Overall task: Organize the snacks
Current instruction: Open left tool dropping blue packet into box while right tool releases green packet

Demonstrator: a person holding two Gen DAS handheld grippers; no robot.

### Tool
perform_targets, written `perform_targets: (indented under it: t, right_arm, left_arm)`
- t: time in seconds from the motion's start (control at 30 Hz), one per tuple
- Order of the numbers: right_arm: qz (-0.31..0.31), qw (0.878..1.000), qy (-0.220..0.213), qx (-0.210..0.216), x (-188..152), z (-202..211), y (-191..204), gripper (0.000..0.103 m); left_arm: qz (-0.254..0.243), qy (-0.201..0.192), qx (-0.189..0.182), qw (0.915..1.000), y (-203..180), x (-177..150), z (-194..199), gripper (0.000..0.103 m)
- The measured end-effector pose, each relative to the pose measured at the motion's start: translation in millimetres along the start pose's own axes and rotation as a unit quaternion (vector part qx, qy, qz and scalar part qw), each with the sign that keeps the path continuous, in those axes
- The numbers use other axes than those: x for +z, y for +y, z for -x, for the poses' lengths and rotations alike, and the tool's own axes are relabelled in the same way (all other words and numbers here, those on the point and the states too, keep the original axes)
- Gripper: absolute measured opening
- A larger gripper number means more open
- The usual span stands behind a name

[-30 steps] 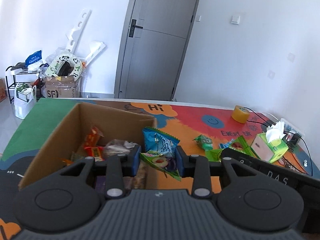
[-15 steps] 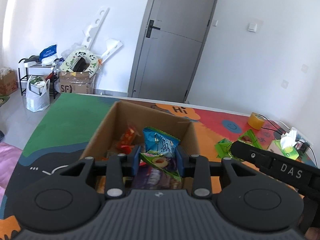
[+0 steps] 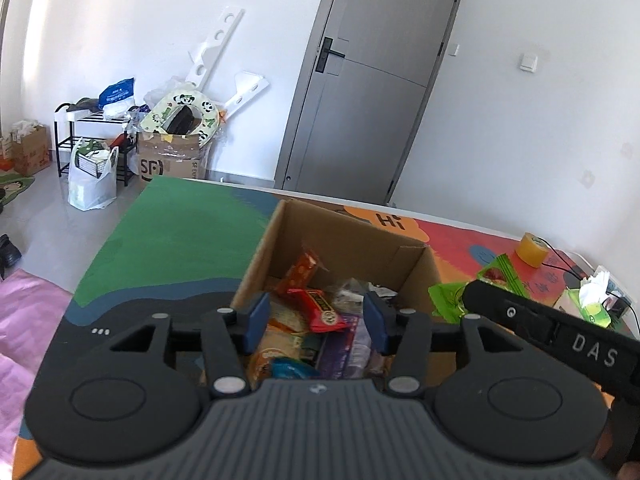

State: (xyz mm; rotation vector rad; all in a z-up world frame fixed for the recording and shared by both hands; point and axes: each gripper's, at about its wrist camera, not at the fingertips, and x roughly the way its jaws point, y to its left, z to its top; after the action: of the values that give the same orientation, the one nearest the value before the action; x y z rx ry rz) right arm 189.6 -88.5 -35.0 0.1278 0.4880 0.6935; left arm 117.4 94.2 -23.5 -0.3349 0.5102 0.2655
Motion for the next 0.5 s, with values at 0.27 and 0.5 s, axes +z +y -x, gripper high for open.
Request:
perform_targets:
  t: [0.27,0.5]
  right_arm:
    - [0.005,1.000,0.021,0.019,-4,5,12,0.032]
    - [-0.017,1.000,0.008,-0.003,-2,19,-7,0.051]
  left_arm:
    - [0.003,0.001,0.004,1.0000,5,-2,7,0.061]
    - [-0.006,0.003,0.001,1.0000,-9,-4,9,0.076]
